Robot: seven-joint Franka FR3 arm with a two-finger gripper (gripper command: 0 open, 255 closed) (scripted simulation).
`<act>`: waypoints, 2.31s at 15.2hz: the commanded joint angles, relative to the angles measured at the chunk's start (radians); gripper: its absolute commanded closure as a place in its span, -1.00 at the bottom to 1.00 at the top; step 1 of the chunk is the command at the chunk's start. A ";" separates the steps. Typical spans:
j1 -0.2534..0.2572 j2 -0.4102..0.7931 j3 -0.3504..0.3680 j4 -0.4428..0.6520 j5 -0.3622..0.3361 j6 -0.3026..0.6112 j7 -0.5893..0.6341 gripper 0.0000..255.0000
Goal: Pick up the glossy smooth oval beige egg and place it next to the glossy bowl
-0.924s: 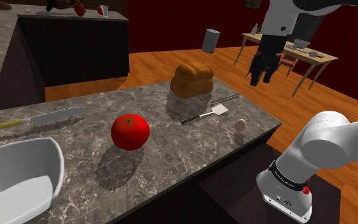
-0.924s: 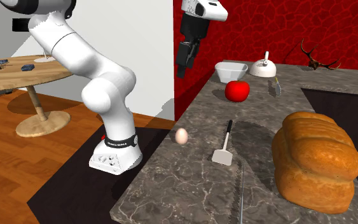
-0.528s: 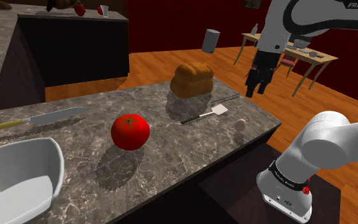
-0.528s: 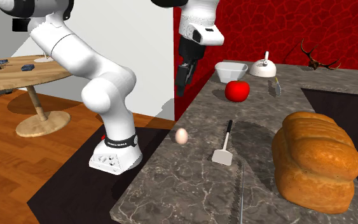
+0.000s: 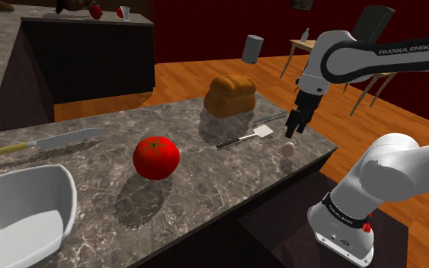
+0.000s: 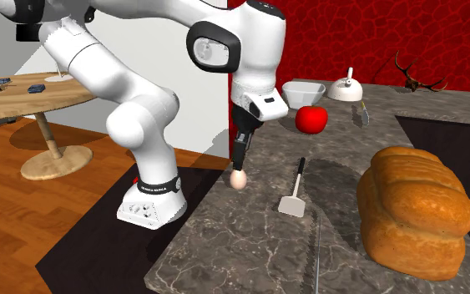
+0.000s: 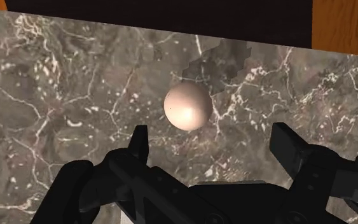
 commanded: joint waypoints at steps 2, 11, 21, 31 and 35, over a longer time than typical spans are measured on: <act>-0.005 0.048 -0.044 -0.061 -0.011 0.123 -0.057 -1.00; 0.006 0.102 -0.051 -0.140 -0.005 0.256 -0.063 -1.00; 0.006 0.103 -0.051 -0.140 -0.005 0.256 -0.063 1.00; 0.002 0.056 -0.040 -0.108 -0.005 0.179 -0.051 1.00; 0.001 0.018 -0.030 -0.072 -0.002 0.106 -0.040 1.00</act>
